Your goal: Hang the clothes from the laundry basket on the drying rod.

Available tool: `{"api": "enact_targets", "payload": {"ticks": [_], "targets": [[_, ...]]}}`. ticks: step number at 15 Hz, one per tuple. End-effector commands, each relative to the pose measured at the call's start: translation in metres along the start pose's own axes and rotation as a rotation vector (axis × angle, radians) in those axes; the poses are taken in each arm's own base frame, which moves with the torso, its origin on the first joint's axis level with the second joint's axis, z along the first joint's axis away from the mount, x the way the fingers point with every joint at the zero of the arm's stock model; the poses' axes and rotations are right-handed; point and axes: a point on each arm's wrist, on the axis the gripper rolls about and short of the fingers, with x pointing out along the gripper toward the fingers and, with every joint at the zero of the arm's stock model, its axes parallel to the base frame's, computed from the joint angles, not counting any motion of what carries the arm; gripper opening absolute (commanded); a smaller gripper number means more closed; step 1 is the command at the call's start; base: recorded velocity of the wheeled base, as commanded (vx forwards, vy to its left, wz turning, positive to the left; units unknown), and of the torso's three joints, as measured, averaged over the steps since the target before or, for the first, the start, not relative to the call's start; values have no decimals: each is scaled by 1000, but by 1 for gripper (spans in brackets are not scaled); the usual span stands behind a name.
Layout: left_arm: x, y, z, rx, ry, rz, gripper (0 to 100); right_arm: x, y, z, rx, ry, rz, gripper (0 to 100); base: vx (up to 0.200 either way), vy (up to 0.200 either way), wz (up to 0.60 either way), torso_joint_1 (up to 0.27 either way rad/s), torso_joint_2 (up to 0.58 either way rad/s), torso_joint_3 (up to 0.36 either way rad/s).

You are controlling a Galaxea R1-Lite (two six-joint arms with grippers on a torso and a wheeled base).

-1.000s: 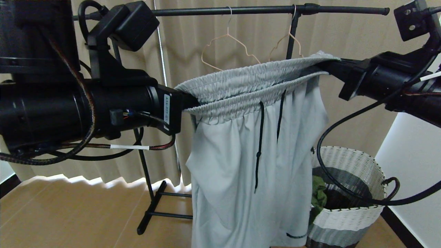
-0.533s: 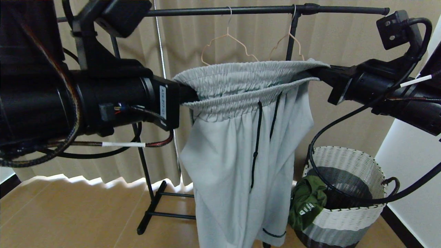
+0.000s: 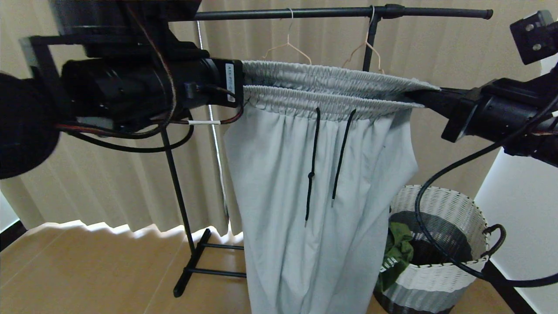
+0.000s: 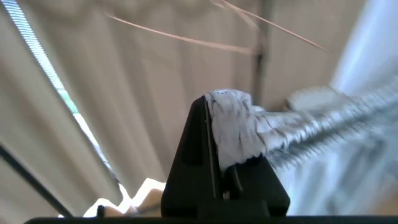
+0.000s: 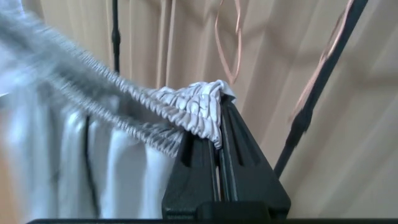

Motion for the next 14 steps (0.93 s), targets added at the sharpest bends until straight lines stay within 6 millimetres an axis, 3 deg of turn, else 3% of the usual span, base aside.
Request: {"api": "enact_targets", "payload": {"ticks": [1, 4, 8, 11, 14], "targets": [[23, -4, -22, 14, 62, 14, 0, -22, 5, 5, -2, -6, 1, 0, 0, 0, 0, 0, 0, 0], [17, -11, -13, 13, 33, -9, 0, -17, 4, 7, -4, -14, -1, 0, 0, 0, 0, 0, 0, 0], [-9, -5, 1, 35, 45, -23, 0, -16, 4, 9, -6, -25, 2, 0, 0, 0, 0, 0, 0, 0], [-8, -5, 0, 30, 47, -27, 0, -12, 3, 8, -5, -21, 2, 0, 0, 0, 0, 0, 0, 0], [-13, -9, 3, 28, 39, -44, 0, -13, 3, 22, -15, -61, 0, 0, 0, 0, 0, 0, 0, 0]]}}
